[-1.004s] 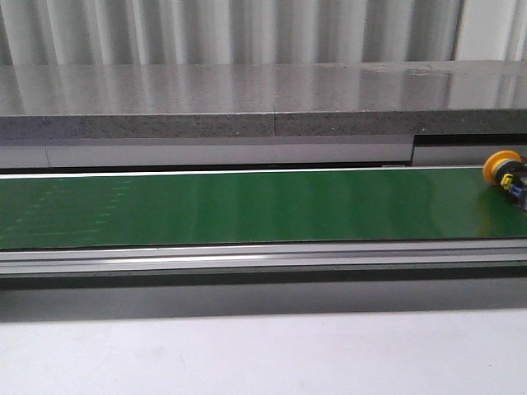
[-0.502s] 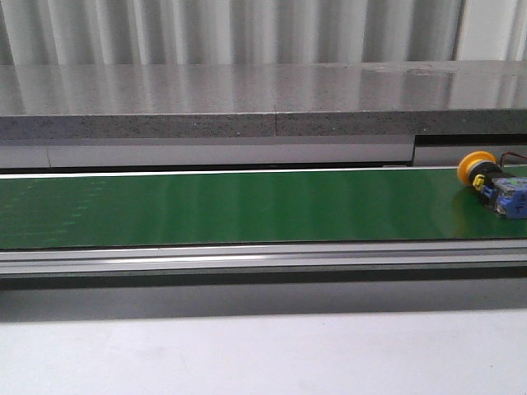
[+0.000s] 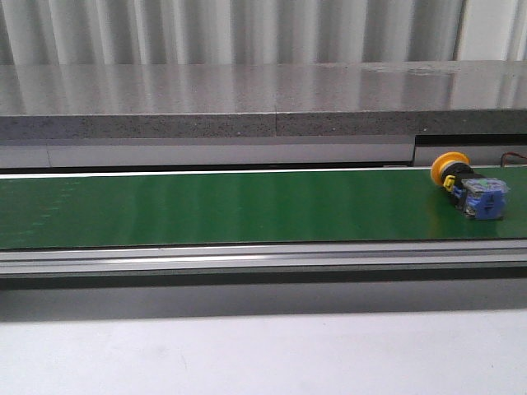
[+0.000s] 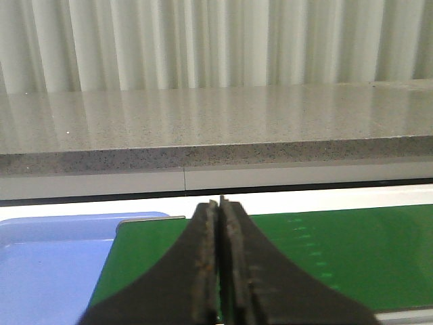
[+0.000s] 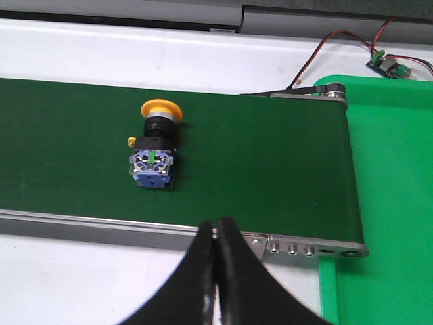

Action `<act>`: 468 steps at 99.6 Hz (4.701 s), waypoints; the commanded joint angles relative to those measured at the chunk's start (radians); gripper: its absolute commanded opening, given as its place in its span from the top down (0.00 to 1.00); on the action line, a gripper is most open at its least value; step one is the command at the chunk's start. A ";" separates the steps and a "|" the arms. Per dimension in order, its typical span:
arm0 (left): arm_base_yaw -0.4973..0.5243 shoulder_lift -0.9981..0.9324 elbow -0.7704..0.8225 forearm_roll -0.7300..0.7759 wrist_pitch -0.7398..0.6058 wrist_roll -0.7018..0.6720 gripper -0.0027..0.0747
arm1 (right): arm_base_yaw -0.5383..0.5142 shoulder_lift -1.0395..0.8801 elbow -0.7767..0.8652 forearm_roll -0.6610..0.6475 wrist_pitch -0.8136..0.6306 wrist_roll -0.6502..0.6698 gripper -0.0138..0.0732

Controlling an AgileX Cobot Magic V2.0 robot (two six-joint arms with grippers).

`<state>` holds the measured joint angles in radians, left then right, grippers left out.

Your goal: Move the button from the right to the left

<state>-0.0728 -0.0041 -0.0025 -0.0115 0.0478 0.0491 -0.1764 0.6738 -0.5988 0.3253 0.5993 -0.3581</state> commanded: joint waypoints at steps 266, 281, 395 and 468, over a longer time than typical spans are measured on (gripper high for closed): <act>-0.007 0.900 -0.842 -0.201 0.855 -0.012 0.38 | 0.001 -0.005 -0.026 0.008 -0.057 -0.009 0.92; -0.007 0.900 -0.842 -0.201 0.862 -0.012 0.06 | 0.001 -0.005 -0.026 0.008 -0.057 -0.009 0.92; -0.432 1.315 -1.085 -0.096 0.615 -0.285 0.12 | 0.001 -0.005 -0.026 0.008 -0.057 -0.009 0.92; -0.519 1.646 -1.229 0.038 0.595 -0.353 0.16 | 0.001 -0.005 -0.026 0.008 -0.057 -0.009 0.92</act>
<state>-0.5846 1.6620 -1.1976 0.0196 0.6888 -0.2912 -0.1764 0.6738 -0.5988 0.3253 0.5993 -0.3581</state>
